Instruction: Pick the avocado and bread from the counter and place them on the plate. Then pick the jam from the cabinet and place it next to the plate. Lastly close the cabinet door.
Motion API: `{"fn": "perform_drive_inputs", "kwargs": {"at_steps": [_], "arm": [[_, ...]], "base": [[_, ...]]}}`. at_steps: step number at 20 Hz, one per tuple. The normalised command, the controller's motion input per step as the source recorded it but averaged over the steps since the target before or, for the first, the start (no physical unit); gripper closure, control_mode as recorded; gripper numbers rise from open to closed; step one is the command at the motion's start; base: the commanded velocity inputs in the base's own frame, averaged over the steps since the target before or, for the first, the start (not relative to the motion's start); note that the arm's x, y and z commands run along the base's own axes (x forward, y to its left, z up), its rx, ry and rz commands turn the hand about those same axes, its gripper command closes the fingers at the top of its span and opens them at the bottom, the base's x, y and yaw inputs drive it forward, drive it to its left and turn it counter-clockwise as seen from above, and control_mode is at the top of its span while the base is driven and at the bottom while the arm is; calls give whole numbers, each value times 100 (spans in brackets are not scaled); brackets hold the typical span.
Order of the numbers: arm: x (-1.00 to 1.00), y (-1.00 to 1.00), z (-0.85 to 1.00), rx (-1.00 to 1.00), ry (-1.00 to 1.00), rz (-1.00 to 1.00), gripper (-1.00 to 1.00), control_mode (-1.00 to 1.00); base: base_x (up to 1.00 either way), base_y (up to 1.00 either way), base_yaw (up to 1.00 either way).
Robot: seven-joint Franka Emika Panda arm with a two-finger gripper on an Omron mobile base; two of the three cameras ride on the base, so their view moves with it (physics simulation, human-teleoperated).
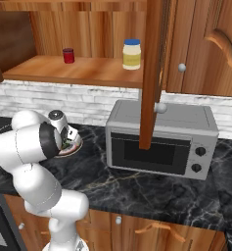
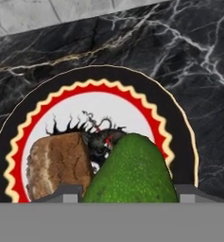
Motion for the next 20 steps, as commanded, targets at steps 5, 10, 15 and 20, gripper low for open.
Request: {"fn": "perform_drive_inputs", "kwargs": {"at_steps": [5,10,15,20], "arm": [[0,12,-11,-2,0,1,100,-100],[0,5,-9,-1,0,2,100,-100],[0,0,-8,0,0,3,100,-100],[0,0,-7,0,0,4,100,-100]], "base": [[0,0,0],[0,0,0],[0,0,0],[0,0,0]]}}
